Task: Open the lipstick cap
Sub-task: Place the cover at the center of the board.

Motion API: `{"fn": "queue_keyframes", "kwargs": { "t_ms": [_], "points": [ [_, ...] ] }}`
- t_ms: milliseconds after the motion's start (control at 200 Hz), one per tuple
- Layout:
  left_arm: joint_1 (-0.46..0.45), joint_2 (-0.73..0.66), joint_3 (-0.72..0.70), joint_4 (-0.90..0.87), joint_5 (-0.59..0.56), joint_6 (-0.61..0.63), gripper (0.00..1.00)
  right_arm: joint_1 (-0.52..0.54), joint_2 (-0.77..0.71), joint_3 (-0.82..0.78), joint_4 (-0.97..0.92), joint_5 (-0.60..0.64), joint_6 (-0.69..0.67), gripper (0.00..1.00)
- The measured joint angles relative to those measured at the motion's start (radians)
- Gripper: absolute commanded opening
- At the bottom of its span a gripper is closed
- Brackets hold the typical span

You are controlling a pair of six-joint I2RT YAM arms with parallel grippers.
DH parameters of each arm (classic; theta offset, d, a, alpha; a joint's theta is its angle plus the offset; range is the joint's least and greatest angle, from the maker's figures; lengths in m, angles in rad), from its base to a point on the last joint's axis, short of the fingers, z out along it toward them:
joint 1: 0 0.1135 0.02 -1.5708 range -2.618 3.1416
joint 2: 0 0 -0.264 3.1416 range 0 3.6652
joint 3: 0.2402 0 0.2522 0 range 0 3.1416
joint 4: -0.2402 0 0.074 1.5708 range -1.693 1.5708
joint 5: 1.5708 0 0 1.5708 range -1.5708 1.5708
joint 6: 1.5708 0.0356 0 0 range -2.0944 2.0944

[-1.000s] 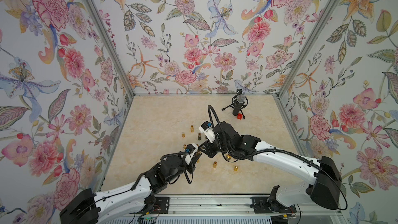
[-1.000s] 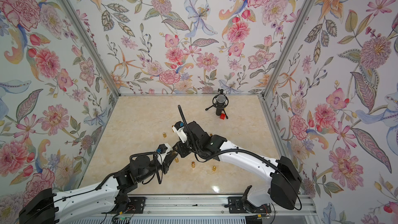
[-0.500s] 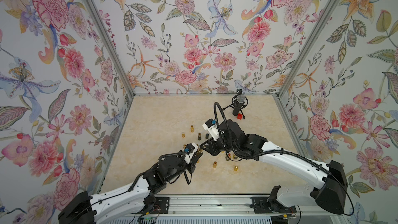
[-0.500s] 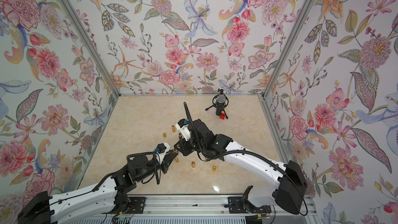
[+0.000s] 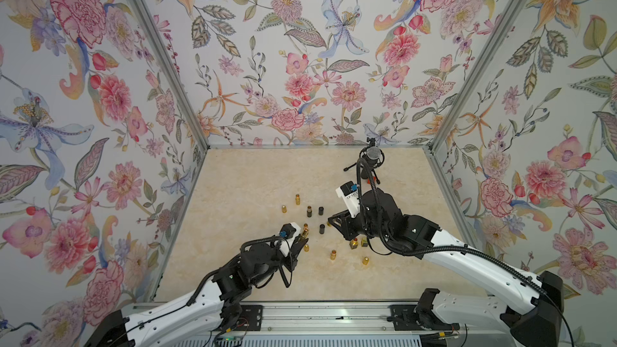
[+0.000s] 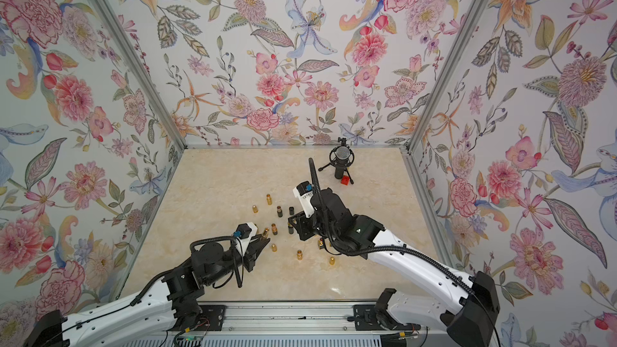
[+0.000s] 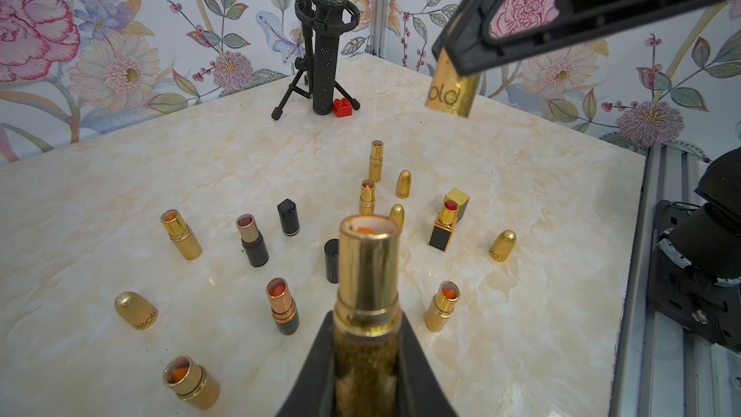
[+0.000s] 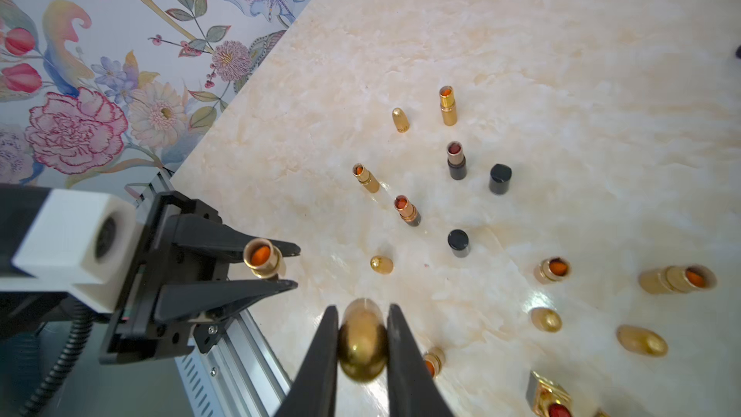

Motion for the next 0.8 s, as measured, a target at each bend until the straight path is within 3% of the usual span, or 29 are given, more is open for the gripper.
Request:
{"fn": "queue_keyframes", "kwargs": {
  "t_ms": [270, 565, 801],
  "points": [
    [0.0, -0.017, 0.0, -0.034, -0.015, -0.025, 0.03, 0.201, -0.018, -0.213, -0.039, 0.257, 0.043, 0.18],
    [-0.005, 0.003, 0.0, -0.034, -0.015, -0.027, 0.03, 0.257, 0.004, -0.386, 0.044, 0.412, 0.135, 0.18],
    [-0.014, 0.006, 0.0, -0.034, -0.015, -0.031, 0.03, 0.274, 0.047, -0.491, 0.166, 0.46, 0.174, 0.18]
  ]
}}
